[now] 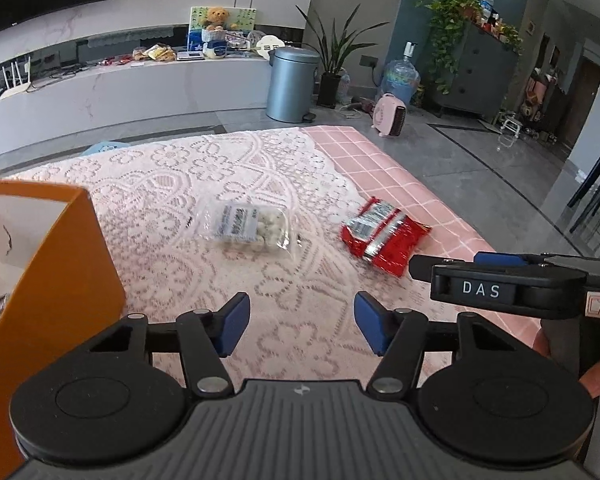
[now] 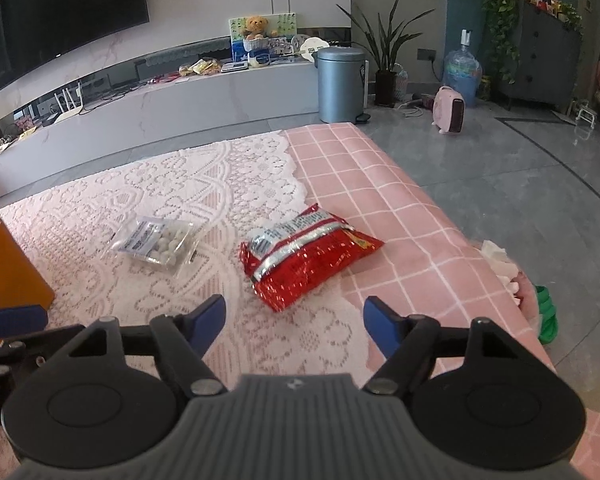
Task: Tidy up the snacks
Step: 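Move both open tools from the box toward the red chip bag and white-ball pack, then close the right gripper on the red chip bag while the left grasps the white-ball pack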
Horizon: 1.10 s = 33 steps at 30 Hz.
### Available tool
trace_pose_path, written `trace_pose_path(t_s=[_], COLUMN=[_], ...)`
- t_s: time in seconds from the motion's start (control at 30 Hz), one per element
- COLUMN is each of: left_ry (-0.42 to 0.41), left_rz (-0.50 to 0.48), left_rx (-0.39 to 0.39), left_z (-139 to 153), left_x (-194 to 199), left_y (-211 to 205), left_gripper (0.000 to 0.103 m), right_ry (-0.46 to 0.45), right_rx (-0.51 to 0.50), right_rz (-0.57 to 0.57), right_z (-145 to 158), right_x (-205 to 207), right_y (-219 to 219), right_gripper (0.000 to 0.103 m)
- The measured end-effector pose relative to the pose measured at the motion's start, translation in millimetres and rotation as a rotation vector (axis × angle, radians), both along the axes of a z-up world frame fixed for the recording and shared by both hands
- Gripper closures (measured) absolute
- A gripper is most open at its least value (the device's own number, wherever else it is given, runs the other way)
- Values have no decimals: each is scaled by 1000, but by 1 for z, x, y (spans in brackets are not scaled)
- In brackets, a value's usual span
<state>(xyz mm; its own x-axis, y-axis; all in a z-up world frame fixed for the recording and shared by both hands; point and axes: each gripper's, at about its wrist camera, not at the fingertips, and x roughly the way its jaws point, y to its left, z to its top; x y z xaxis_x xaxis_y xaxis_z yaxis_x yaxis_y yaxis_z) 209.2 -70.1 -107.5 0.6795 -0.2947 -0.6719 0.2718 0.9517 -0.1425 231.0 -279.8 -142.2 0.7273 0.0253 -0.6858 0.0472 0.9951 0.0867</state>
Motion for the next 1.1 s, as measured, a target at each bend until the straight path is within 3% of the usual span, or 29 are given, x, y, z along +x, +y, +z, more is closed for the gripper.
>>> trace_pose_path(t_s=[0.1,0.17,0.33,0.5,0.53,0.7,0.9,0.97,1.03,1.1], left_ry=[-13,-11,34,69,64,33,8,10,8,1], left_rz=[38,75,171,201,200,219,254,248,242,234], left_rx=[-20,-41,-84,-120,-128,-171,-194,-183,-167,-167], left_z=[-1,-3,-18,-41,-44,-57,-67,-68,-68,-66], left_x=[15,27,51,60,61,66,70,71,69,67], left_y=[1,2,3,-6,-8,-17,-26,-29,-31,-30], left_gripper=[30,24,25,33,37,48,67,88,89,91], right_ry=[8,5,21,63,63,56,47,45,39,33], right_rx=[37,57,74,84,83,77,115,115,109,92], right_rz=[-18,-39,-73,-73,-74,-91,-97,-83,-67,-60], right_z=[-4,-6,-19,-37,-38,-43,-49,-50,-51,-50], right_x=[17,28,55,61,61,58,58,58,58,56], right_y=[-2,-4,-7,-9,-9,-12,-16,-13,-9,-6], right_gripper=[25,13,12,21,28,42,58,70,74,83])
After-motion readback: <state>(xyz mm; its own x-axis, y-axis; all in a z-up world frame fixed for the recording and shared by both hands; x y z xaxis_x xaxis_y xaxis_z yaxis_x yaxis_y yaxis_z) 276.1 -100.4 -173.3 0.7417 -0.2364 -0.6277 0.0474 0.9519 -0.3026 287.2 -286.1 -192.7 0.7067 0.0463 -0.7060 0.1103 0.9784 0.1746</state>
